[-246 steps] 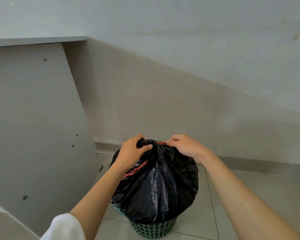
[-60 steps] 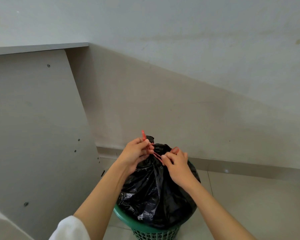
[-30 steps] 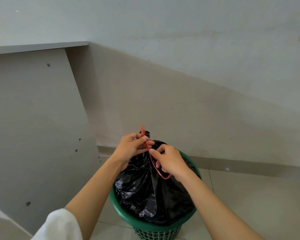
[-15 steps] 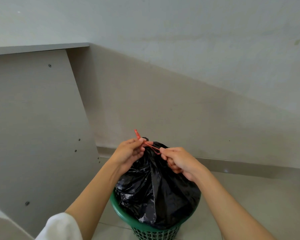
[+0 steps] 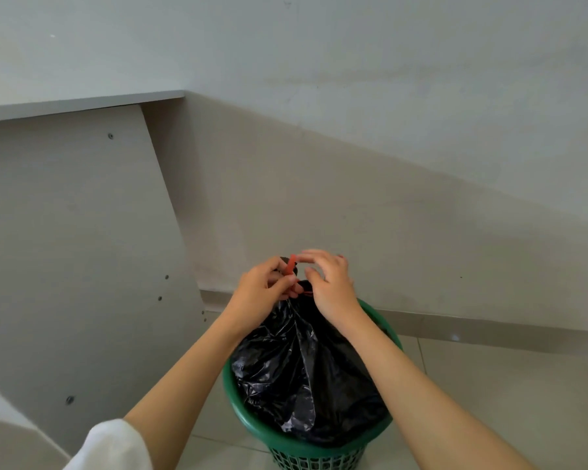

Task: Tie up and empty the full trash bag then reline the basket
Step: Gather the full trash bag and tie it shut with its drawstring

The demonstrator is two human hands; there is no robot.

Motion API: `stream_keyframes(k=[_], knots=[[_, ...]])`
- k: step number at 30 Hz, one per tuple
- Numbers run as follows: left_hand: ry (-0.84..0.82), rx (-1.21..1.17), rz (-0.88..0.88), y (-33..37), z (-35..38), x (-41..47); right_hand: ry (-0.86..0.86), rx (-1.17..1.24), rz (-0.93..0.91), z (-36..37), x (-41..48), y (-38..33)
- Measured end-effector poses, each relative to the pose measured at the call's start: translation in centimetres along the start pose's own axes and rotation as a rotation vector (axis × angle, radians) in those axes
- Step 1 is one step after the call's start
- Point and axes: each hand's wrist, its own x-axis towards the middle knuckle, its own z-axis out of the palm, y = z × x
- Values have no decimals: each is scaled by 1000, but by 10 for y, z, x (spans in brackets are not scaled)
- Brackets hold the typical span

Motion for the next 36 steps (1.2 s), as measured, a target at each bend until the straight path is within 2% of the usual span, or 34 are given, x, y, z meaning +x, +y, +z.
stream_keyframes(k=[3,5,9,12,15,18,20,22,25,27,31,36], knots=[[25,102,105,-2,-1,-4,-202,394,68,-1,1,-3],[3,65,114,-1,0,-4,-298,494,104,-4,-3,-3],[-42,-82,42,-3,-1,-1,-343,391,209,-4,5,-4],[-8,-106,8,-11,-2,-4,-299,287,276,-4,10,-1],[59,32,59,-17,-3,-7,-253,277,276,-6,10,6],[134,203,137,-21,1,-9,-284,206,277,-9,7,12],[190,134,128,-26,8,-9,-273,144,208,-8,7,18],[248,-56,61,-30,16,-9,-269,169,176,-9,6,20],[294,-430,-49,-31,29,-10,-313,335,309,-12,3,23],[318,-565,-94,-33,35,-10,-326,427,374,-12,0,25],[274,-619,-113,-34,39,-10,-294,550,484,-10,-4,27],[210,-512,-76,-33,40,-9,-165,761,526,-8,-6,23]])
